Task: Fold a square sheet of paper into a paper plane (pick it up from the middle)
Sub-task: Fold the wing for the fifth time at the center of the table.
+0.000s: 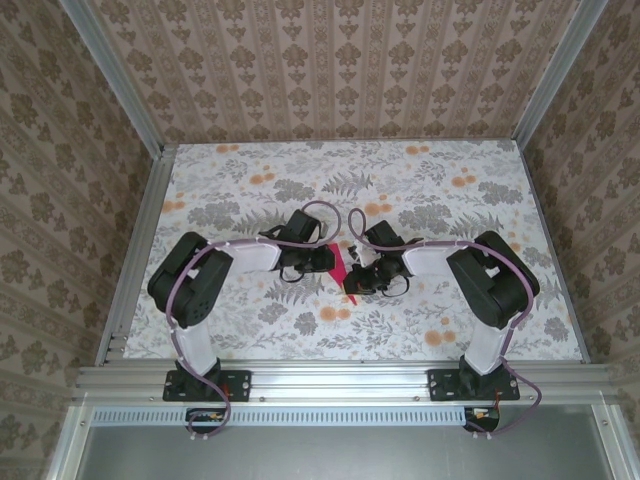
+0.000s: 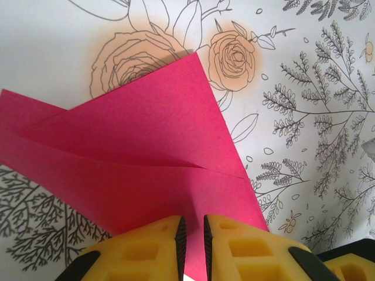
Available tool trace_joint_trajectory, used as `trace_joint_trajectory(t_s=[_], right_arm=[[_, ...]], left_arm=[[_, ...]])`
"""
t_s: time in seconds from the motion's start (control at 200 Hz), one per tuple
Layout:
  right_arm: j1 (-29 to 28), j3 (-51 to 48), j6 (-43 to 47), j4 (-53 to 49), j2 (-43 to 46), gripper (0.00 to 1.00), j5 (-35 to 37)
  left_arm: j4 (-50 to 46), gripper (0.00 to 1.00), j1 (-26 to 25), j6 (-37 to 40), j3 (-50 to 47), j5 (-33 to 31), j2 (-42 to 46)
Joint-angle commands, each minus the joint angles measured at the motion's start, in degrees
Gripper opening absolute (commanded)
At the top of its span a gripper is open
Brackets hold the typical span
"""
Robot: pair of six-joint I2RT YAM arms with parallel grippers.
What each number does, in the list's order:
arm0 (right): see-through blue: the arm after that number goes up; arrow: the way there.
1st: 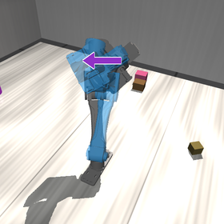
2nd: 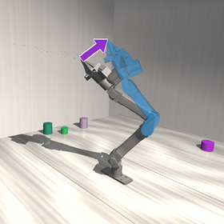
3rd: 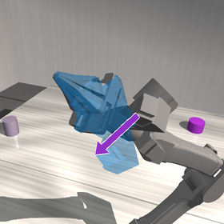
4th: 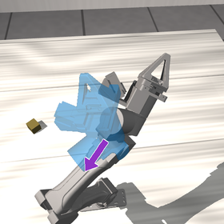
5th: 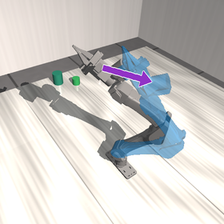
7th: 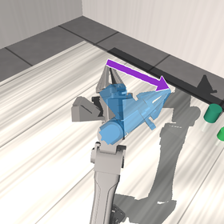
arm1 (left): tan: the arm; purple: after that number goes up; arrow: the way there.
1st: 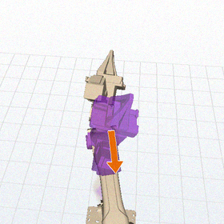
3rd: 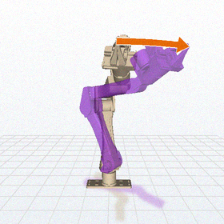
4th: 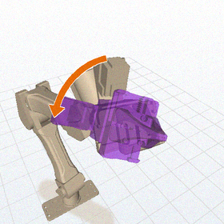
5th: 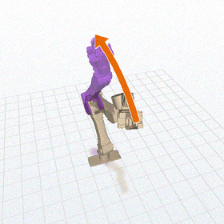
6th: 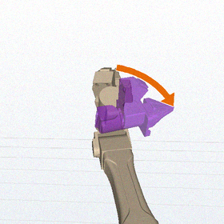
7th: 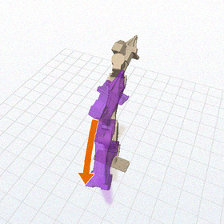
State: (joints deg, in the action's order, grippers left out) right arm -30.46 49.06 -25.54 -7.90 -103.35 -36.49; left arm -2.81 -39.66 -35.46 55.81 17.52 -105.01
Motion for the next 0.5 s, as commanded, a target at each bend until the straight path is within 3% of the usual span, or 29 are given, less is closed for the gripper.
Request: trace_joint_trajectory(t_s=[0.0,0.495], right_arm=[[0.1,-1.6,0.1,-7.3,-2.5,0.11,2.6],[0.1,-2.5,0.3,-7.4,-3.0,0.10,3.4]], left_arm=[[-2.4,0.20,0.9,3.5,1.6,-2.6,-2.2],[-2.4,0.20,4.7,9.3,4.9,-0.4,-2.8]])
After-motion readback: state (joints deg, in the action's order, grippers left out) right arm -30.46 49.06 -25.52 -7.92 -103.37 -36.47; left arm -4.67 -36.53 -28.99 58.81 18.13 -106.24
